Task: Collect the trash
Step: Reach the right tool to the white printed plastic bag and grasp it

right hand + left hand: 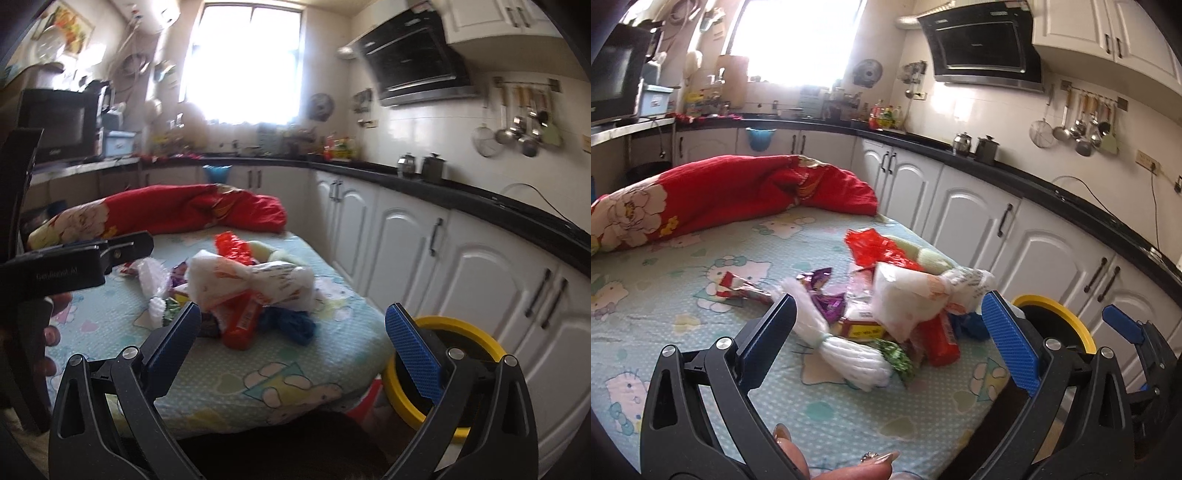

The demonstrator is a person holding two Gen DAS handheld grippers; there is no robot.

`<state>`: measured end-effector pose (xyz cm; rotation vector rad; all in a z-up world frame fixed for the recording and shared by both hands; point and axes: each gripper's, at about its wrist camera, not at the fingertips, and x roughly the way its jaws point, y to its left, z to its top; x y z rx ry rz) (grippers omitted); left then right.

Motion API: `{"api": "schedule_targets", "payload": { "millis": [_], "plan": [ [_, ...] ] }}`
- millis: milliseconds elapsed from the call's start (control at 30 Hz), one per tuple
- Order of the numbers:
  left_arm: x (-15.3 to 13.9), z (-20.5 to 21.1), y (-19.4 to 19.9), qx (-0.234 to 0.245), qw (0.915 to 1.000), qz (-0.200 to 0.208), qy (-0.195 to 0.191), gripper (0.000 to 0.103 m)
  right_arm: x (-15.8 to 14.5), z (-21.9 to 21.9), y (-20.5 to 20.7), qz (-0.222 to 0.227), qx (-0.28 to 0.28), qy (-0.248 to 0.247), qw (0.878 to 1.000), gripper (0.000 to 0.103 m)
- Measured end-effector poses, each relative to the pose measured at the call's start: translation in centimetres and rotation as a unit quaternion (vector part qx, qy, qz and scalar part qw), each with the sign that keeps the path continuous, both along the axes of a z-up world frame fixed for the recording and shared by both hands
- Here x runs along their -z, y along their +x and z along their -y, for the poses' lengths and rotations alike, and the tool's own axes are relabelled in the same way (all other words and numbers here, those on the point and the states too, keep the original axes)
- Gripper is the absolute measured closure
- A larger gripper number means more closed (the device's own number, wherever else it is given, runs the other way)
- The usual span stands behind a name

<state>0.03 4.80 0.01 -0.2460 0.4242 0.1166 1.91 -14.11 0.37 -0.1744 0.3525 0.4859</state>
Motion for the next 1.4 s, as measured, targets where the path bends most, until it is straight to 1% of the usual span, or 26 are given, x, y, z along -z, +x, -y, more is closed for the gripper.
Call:
{"api": "schedule_targets", "payload": {
  "millis": [200, 400, 467, 533, 600, 700, 833, 867, 933, 1000, 1033, 1167, 1200, 1233, 1267, 1300, 1333, 1367, 1400],
  "plan": [
    [-0.1, -2.6, 0.1, -0.033, 0.9994, -0.003, -0.009, 0.011, -0.2, -2.7, 2.1, 0.000, -0.055, -0.049, 0.997, 0.006],
    [0.1, -5.7, 0.6, -0.075, 0.9969, -0.017, -0.016, 0.011, -0.3, -5.4, 4.1, 0.024, -0.098, -0.097, 0.990, 0.006],
    [0.4, -7.0, 0.8, -0.091, 0.9953, -0.028, -0.021, 0.011, -0.1, -6.3, 4.8, 0.030, -0.114, -0.113, 0.987, 0.006],
    [0.9, -8.4, 1.4, -0.106, 0.9929, -0.046, -0.028, 0.011, 0.2, -7.2, 5.6, 0.026, -0.130, -0.133, 0.982, 0.006],
    [1.5, -9.7, 1.9, -0.119, 0.9901, -0.065, -0.037, 0.011, 0.6, -8.1, 6.6, 0.018, -0.151, -0.153, 0.976, 0.006],
    [2.7, -12.3, 2.9, -0.140, 0.9838, -0.094, -0.062, 0.011, 1.2, -9.1, 7.5, 0.012, -0.174, -0.179, 0.968, 0.006],
    [4.1, -14.3, 4.5, -0.154, 0.9760, -0.131, -0.082, 0.011, 2.1, -10.2, 8.1, 0.028, -0.194, -0.219, 0.956, 0.007],
    [4.5, -14.6, 4.9, -0.158, 0.9740, -0.139, -0.083, 0.011, 2.4, -10.5, 8.2, 0.034, -0.201, -0.234, 0.951, 0.007],
    [5.0, -15.2, 5.6, -0.161, 0.9715, -0.150, -0.088, 0.011, 2.7, -10.8, 8.4, 0.043, -0.208, -0.251, 0.945, 0.007],
    [5.5, -15.8, 6.1, -0.159, 0.9696, -0.151, -0.109, 0.011, 3.1, -11.1, 8.7, 0.045, -0.220, -0.267, 0.937, 0.007],
    [6.0, -16.3, 6.4, -0.163, 0.9668, -0.155, -0.122, 0.011, 3.3, -11.4, 8.9, 0.046, -0.223, -0.275, 0.934, 0.007],
    [7.2, -17.4, 7.5, -0.179, 0.9579, -0.170, -0.145, 0.012, 4.1, -12.2, 9.5, 0.049, -0.232, -0.297, 0.925, 0.007],
    [7.5, -17.6, 7.7, -0.182, 0.9555, -0.174, -0.153, 0.013, 4.3, -12.4, 9.7, 0.047, -0.235, -0.302, 0.923, 0.011],
    [7.9, -18.0, 7.9, -0.188, 0.9517, -0.180, -0.163, 0.017, 4.4, -12.5, 9.7, 0.045, -0.238, -0.305, 0.921, 0.019],
    [8.1, -18.2, 8.0, -0.192, 0.9509, -0.180, -0.163, 0.020, 4.6, -12.7, 9.9, 0.039, -0.242, -0.309, 0.919, 0.022],
    [8.0, -18.1, 8.0, -0.194, 0.9513, -0.178, -0.161, 0.022, 4.8, -12.8, 10.1, 0.031, -0.246, -0.310, 0.918, 0.028],
    [8.0, -18.2, 8.0, -0.197, 0.9515, -0.177, -0.157, 0.027, 4.9, -12.8, 10.2, 0.026, -0.248, -0.310, 0.917, 0.038],
    [8.0, -18.3, 8.1, -0.199, 0.9511, -0.177, -0.157, 0.034, 5.0, -12.7, 10.3, 0.023, -0.250, -0.309, 0.917, 0.042],
    [8.1, -18.4, 8.1, -0.199, 0.9512, -0.177, -0.157, 0.039, 5.1, -12.6, 10.2, 0.024, -0.250, -0.307, 0.918, 0.044]
  ]
}}
